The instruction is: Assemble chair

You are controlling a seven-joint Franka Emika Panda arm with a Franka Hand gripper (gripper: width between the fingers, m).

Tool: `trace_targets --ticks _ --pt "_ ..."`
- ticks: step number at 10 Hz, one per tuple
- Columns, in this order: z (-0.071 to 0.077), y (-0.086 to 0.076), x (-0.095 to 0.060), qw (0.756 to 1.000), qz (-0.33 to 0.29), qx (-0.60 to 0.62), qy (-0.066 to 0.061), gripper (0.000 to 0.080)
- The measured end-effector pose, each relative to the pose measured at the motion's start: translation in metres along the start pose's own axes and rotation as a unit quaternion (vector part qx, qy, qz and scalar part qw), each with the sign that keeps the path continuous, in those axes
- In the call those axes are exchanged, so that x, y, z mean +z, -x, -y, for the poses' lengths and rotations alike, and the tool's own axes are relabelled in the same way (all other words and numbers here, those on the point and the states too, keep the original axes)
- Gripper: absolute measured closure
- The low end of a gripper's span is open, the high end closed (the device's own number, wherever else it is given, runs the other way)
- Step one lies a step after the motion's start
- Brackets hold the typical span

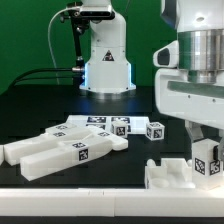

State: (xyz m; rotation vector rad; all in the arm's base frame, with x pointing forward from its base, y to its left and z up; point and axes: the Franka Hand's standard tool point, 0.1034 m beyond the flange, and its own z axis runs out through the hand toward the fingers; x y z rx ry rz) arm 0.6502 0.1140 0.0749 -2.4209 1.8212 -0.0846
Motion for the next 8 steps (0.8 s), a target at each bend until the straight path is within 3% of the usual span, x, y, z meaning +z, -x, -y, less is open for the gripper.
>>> trace_targets --ticks 2,3,5,6,7,8 --pt "0.0031 0.0006 0.0008 0.977 0.008 0.211 -0.003 0.0514" --pt "0.0043 0.0008 0.0015 0.949 0.021 0.316 -0.009 0.0514" --pt "0.0041 0.0013 0.0018 0.942 0.022 0.335 -0.008 0.0514" --pt "0.004 0.0018 0.0019 0.947 0.021 0.32 -0.008 0.0398" --pt "0.0019 0.0047 0.0033 0.971 0.012 0.239 -0.003 0.026" --pt "0.0021 0.0097 0.0044 0.984 0.011 0.176 -0.003 0.0184"
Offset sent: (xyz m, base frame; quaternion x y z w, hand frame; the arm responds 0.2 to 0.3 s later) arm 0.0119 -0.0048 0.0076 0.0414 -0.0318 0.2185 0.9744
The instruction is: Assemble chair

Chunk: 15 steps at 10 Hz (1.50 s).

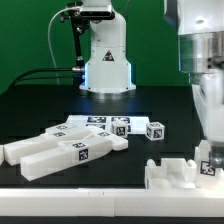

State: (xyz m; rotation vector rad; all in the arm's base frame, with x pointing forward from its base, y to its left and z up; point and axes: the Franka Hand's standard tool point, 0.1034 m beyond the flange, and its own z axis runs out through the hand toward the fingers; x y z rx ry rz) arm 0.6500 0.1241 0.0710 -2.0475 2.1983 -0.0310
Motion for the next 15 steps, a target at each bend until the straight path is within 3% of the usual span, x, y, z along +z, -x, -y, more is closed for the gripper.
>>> trace_targets --ticks 1,2,6,8,9,10,11,12,15 --pt "0.002 0.003 0.0 0.997 0.0 -0.072 -0.009 0.0184" --pt "0.002 0.002 -0.001 0.984 -0.003 -0.177 -0.009 0.0156" --pt "0.003 -0.001 -0.001 0.953 -0.006 -0.304 -0.008 0.015" --pt "0.007 -0.011 -0.001 0.859 -0.015 -0.511 -0.001 0.015" --pt "0.007 -0.011 -0.001 0.869 -0.014 -0.494 -0.002 0.015" --pt "0.007 -0.012 -0.001 0.869 -0.015 -0.494 -0.002 0.0252" --pt "0.007 -0.012 -0.001 0.877 -0.014 -0.479 -0.003 0.0252" --pt "0.007 -0.011 -0.001 0.893 -0.014 -0.45 -0.003 0.0448" --pt "0.005 -0.012 -0.001 0.957 -0.018 -0.29 0.001 0.0512"
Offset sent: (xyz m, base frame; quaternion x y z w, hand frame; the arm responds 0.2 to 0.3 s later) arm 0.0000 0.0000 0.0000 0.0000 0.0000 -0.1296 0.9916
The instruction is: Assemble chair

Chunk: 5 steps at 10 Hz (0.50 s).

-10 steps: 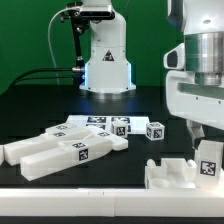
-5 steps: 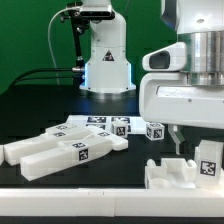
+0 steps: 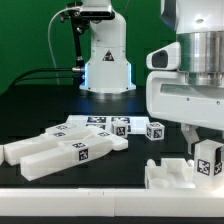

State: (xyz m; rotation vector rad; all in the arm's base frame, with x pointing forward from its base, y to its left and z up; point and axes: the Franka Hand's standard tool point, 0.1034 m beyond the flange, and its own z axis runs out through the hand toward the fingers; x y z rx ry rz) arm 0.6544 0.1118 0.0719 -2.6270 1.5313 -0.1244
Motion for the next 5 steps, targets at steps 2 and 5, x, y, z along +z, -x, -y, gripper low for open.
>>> trace_targets --ticks 2,5 --pt "-0.0016 -0.0004 -0.0002 0.982 0.0 0.187 -0.001 0.0512" --pt "-0.0049 -0.0038 0.0 0.928 0.012 0.373 -0.005 0.0512"
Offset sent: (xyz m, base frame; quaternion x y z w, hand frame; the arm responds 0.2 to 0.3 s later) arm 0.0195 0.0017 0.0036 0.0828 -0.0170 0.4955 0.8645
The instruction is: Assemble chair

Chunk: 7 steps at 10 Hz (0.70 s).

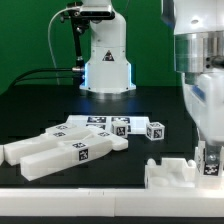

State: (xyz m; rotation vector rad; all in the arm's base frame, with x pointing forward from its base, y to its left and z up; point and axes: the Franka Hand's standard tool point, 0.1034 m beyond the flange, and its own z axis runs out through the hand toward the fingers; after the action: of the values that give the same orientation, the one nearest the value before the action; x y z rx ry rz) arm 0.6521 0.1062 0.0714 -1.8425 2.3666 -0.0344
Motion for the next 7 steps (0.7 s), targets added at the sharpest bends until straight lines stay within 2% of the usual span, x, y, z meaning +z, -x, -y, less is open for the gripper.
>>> trace_targets --ticks 4,5,6,7 --pt "-0.0006 -0.0032 0.0001 1.0 -0.005 0.022 -0.001 0.0512" --pt "-0.0006 -0.0031 0.0001 1.0 -0.005 0.022 -0.001 0.0325" --pt "-0.0006 -0.0031 0.0 1.0 -0.005 0.021 -0.001 0.021" --pt "-0.0012 -0.0024 -0.0047 1.0 -0.003 0.008 -0.002 0.021"
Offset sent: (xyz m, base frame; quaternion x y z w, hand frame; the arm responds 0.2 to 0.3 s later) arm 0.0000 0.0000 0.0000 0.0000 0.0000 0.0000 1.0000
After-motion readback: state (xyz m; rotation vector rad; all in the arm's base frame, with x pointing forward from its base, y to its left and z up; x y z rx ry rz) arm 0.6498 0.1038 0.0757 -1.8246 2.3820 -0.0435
